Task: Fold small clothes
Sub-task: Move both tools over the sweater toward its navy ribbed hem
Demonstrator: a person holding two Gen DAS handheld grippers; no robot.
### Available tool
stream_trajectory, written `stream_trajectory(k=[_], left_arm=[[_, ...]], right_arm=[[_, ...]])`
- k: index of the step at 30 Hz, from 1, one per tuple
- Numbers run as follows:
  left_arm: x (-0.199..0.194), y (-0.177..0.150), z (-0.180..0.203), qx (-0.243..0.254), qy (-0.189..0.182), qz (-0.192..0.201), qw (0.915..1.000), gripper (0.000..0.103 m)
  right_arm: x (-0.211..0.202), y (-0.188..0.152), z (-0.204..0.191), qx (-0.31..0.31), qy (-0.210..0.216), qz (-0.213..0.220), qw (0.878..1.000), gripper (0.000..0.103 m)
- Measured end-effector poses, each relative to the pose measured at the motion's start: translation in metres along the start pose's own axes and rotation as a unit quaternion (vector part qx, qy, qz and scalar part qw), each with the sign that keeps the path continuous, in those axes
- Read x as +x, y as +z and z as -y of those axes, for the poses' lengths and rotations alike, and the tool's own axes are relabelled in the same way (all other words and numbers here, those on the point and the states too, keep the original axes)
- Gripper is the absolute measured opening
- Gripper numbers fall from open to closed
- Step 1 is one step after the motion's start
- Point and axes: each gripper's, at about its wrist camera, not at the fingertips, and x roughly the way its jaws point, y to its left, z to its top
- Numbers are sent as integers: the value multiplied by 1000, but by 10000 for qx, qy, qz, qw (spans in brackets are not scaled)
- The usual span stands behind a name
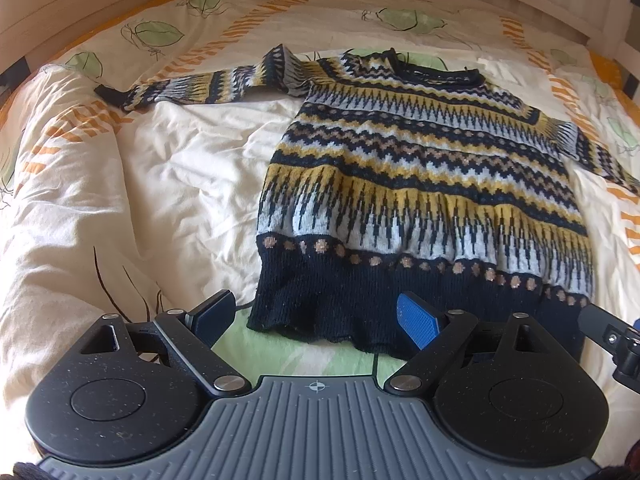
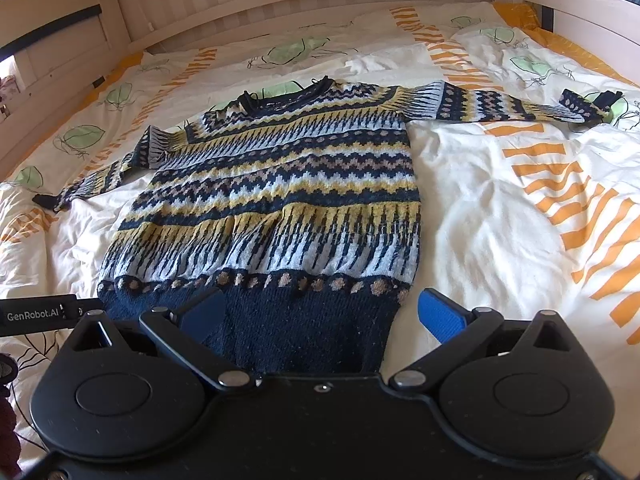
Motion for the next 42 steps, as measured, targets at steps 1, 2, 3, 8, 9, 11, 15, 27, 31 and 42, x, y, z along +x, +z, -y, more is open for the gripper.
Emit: stream_trajectory(k=[1,2,3,8,9,11,15,27,31,42], left_arm=[[0,-1,-1,-7,-6,-3,10000,88],[1,-1,0,-13,-7,-12,10000,88],[2,-1,-1,-23,-8,-24,10000,88],[5,-2,-2,-51,-17,-81,10000,88],[6,-2,-1,-51,-14,-87,9999,88],[6,-2,-1,-51,-11,-99,9999,88],[8,-2,-1,-58,-11,-110,9999,88],[12,-3,0,-78,-35,-194,9998,88],[12,-4,-1,-71,-34,-190,9998,88],[19,-1,0,-82,-44,-253,9996,88]], right_arm=[[0,0,2,11,12,-4,10000,102],[0,0,2,13,13,-9,10000,102],[0,0,2,17,15,-15,10000,102],[2,1,1,40,22,-49,10000,102],[2,1,1,46,25,-54,10000,102],[2,0,3,50,32,-52,10000,102],[3,0,2,58,50,-71,9999,102],[7,2,1,112,125,-147,9998,102],[8,2,0,129,162,-169,9996,102],[17,2,3,320,318,-310,9985,102]])
